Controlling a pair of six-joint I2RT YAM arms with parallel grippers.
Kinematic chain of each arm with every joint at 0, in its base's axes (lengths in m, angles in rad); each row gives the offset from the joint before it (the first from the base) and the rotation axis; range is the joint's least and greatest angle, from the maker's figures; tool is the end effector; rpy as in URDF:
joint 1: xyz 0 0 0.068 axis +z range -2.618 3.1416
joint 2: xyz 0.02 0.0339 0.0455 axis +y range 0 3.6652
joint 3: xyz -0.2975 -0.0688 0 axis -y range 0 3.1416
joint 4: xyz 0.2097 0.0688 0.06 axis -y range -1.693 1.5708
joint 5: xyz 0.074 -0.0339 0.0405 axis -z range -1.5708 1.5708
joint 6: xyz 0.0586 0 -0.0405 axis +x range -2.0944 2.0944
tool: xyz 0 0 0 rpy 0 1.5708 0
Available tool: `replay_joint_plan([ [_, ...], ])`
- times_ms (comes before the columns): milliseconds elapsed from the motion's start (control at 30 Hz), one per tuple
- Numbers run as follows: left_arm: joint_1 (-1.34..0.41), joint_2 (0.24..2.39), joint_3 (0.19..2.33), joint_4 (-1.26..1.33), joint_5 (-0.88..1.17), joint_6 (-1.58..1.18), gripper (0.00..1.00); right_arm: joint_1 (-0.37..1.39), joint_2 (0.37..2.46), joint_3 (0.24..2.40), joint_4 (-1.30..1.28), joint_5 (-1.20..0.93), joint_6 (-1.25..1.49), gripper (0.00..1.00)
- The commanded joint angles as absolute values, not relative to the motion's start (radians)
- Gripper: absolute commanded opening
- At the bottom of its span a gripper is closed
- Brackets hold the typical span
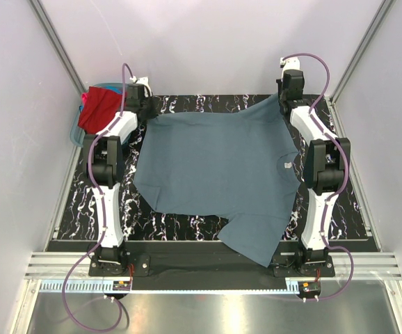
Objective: Fold and stack the t-shirts
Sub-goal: Fold the tshirt
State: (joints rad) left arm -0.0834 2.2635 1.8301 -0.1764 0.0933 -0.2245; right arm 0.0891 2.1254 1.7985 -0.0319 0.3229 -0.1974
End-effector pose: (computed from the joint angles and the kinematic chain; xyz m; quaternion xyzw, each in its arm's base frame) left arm 0.5317 -0.0499 0.2330 -0.0409 0.8851 -0.1117 0.4499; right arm 0.5155 0.0274 0.3104 -0.0252 0.8160 -0.1624 0.5542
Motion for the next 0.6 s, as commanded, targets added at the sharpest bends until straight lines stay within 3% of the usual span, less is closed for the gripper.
replay_joint_plan([
  [0, -0.086, 2.223, 1.871, -0.121, 0.071, -0.247, 0.00, 0.083, 2.128, 1.859, -0.037, 0.310, -0.189, 0.00],
  [567, -0.091, 2.152, 1.775, -0.117, 0.078, -0.215, 0.00, 0.083, 2.100, 1.825, -0.066, 0.261, -0.140, 0.00],
])
